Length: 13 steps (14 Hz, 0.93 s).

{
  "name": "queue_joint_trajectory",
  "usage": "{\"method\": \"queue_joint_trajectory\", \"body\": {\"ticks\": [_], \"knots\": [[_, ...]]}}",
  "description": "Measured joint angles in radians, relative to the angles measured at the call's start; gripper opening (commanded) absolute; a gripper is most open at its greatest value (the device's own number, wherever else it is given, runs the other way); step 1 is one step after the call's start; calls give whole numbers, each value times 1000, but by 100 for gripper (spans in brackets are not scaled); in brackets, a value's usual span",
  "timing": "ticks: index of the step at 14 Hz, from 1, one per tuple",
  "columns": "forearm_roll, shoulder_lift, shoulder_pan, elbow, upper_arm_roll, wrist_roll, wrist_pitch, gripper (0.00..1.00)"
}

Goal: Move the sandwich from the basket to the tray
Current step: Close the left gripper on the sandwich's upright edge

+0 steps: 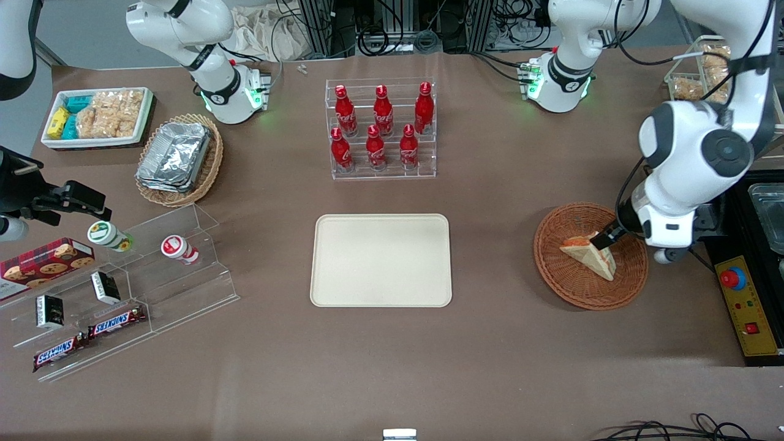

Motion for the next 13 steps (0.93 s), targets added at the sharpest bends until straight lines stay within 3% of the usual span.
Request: {"method": "queue_joint_trajectory", "body": {"ticks": [13], "knots": [[0,214,1,-23,21,-18,218,100]]}}
